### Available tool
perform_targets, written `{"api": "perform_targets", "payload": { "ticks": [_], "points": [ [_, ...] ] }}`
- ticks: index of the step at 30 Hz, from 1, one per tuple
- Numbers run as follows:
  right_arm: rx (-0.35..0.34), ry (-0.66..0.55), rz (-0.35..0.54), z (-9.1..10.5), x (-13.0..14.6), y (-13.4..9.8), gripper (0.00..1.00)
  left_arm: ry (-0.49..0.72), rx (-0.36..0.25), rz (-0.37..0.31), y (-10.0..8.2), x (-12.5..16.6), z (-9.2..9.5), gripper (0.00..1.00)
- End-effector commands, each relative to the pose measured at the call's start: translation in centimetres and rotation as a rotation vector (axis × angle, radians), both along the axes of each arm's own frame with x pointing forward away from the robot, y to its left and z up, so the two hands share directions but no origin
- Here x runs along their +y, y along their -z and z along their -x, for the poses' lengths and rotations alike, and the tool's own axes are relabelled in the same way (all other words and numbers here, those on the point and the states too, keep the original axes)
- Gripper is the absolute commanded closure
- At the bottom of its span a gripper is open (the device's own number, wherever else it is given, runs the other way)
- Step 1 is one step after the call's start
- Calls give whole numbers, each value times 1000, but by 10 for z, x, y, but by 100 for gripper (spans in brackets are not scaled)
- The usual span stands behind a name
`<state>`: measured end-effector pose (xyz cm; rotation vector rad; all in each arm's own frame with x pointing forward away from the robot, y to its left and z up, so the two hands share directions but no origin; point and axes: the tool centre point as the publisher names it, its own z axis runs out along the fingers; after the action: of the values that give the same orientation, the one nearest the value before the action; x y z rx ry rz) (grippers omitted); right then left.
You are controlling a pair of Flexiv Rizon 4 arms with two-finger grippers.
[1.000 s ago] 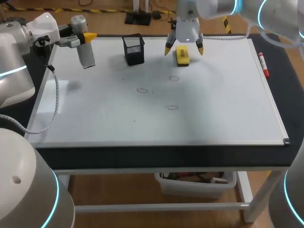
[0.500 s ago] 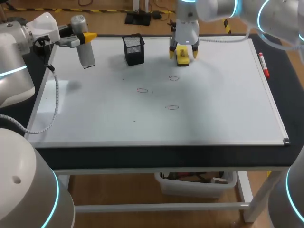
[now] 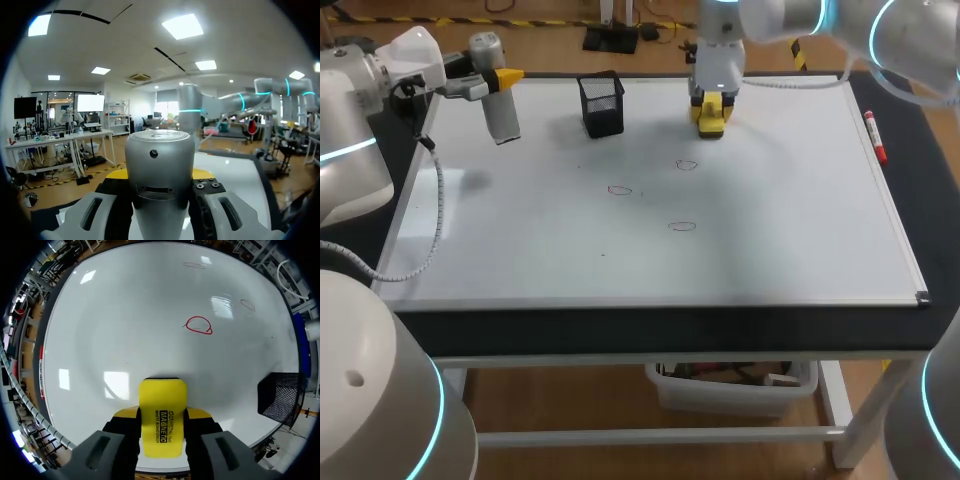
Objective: Pick up the inspection probe, press it on each red-marked spot on the whiteboard one by one, put down the probe, pick up the eraser, and wipe off all the red marks.
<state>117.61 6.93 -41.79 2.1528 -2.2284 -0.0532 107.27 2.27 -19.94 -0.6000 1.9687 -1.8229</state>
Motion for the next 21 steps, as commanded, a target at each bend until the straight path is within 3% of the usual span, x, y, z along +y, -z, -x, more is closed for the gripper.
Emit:
{"api": "perform_targets", "payload": {
  "ticks": [1, 21],
  "points": [
    [-21, 3, -1, 15, -18, -19, 100, -1, -4, 2, 0, 0, 0, 100],
    [-51, 190, 34, 47, -124, -32, 100, -1, -4, 2, 0, 0, 0, 100]
  ]
}}
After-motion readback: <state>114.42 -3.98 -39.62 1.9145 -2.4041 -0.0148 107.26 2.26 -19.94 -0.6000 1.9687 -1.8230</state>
